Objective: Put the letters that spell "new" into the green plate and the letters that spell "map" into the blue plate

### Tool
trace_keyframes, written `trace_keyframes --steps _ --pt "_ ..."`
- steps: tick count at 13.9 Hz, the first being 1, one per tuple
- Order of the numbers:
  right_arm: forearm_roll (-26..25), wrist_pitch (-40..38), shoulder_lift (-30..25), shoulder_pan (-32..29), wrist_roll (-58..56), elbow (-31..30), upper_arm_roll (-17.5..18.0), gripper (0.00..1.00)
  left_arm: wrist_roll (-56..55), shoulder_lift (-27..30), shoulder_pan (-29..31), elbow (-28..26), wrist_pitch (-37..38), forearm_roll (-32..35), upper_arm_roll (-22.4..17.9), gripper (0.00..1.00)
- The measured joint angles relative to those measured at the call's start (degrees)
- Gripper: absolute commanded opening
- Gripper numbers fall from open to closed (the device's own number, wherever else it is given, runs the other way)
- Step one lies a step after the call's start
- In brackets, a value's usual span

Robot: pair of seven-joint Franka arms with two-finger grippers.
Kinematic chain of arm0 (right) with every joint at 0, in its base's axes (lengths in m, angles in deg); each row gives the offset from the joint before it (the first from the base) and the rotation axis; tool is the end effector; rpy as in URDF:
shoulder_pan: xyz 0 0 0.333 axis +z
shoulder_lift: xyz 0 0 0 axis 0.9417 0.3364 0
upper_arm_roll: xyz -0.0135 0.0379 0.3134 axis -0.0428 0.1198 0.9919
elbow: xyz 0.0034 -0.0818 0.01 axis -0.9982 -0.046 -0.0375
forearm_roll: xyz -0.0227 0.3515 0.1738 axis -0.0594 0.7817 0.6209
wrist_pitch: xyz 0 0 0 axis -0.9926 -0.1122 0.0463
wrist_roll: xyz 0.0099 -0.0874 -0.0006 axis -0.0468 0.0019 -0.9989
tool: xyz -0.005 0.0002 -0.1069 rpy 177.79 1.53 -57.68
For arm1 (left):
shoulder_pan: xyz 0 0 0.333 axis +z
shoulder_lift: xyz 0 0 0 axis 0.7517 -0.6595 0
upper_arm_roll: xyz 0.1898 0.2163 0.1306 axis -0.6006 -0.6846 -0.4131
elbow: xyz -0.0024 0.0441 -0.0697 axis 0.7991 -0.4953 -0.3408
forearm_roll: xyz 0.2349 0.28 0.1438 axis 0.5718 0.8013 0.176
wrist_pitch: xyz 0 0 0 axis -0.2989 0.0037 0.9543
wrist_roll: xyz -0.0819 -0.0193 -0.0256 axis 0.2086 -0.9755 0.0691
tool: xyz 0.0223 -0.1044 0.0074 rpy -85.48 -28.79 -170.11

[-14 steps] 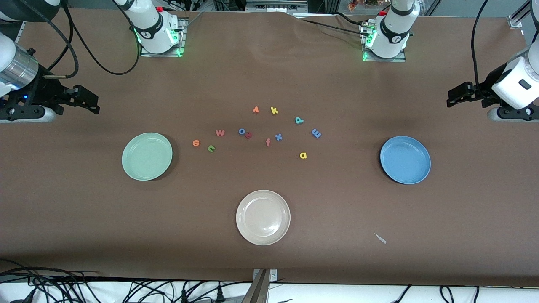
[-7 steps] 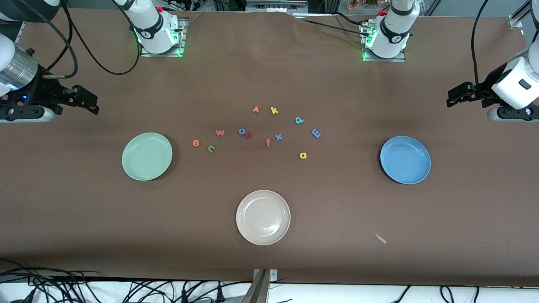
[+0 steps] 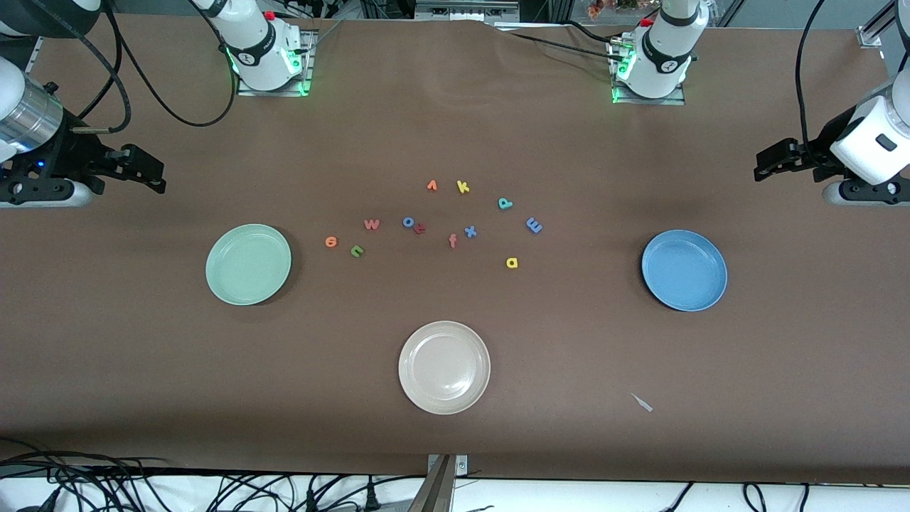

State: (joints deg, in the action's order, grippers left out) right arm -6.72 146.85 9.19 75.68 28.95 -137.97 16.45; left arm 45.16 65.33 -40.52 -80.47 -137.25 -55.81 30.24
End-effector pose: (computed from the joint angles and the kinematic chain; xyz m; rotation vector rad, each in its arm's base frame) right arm 0.5682 0.0453 0.5856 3.1301 0.0450 -0.0093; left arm 0.5463 -0.0009 0.5720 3.1288 0.0167 -0.2244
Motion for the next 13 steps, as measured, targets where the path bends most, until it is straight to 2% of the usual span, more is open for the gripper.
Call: trace_keyframes --steps 13 --pt "-0.54 -2.65 -0.06 0.13 -0.11 2.31 0.35 1.0 0.0 0.0 0.0 0.0 0.0 0.0 0.0 1.0"
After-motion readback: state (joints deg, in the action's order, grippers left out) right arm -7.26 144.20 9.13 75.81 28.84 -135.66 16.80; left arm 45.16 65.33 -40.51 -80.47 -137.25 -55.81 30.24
